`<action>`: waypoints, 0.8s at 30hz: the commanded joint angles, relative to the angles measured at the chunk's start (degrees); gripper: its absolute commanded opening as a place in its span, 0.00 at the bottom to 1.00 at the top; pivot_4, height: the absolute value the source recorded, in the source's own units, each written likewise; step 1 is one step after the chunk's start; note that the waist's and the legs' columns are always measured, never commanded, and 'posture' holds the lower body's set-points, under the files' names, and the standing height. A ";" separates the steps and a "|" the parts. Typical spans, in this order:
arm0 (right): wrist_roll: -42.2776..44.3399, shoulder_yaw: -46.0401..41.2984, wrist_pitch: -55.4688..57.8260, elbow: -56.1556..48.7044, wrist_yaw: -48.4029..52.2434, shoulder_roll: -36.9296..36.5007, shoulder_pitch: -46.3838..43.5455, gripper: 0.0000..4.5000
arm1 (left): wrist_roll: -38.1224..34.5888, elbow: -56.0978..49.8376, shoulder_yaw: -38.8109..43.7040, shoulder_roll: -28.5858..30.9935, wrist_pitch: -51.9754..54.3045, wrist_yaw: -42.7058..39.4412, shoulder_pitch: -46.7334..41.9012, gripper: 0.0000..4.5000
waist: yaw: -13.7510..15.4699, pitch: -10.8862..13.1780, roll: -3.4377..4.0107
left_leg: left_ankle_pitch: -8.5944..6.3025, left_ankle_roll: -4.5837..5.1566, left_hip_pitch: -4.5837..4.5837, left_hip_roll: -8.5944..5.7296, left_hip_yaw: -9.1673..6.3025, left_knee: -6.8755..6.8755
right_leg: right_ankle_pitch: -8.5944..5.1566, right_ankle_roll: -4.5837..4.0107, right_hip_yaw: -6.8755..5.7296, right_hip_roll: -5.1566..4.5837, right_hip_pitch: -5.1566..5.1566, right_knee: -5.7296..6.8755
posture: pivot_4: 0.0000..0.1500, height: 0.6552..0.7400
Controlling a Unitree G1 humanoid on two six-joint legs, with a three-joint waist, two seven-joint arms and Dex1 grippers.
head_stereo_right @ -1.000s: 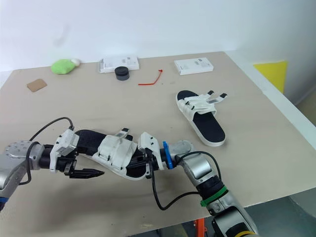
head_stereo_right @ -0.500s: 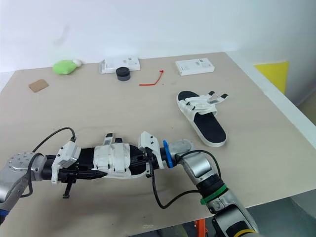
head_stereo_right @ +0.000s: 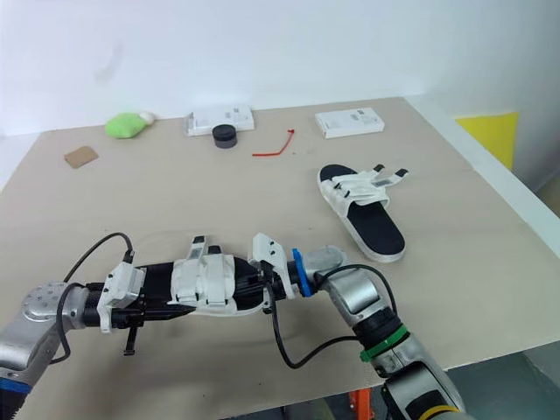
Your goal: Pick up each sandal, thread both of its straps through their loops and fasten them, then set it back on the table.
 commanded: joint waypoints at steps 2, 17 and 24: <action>3.46 -6.34 6.73 -6.90 -0.19 -6.78 1.66 0.00 | 2.85 3.60 -3.50 -0.77 1.94 0.30 2.87 0.03 | 0.12 0.02 0.08 | -0.01 0.01 0.00 -0.12 0.00 0.00 | -0.03 0.06 0.00 -0.10 0.02 0.00 | 1.00 1.00; 19.27 -34.38 16.76 -33.11 -8.98 -22.12 9.79 0.00 | -6.65 -4.79 7.81 -11.74 15.88 22.66 -0.23 0.03 | 1.36 0.55 0.36 | -0.20 0.43 -0.14 -0.53 -0.08 0.43 | -0.16 0.53 -0.03 -0.53 0.23 0.00 | 1.00 1.00; 22.72 -39.92 17.22 -41.27 -20.19 -19.13 13.59 0.00 | 1.37 -5.15 14.48 -15.94 21.07 46.89 -1.84 0.03 | 0.92 0.98 -0.30 | -0.20 0.45 -0.18 -0.51 -0.11 0.43 | -0.13 0.54 -0.01 -0.51 0.20 0.00 | 1.00 1.00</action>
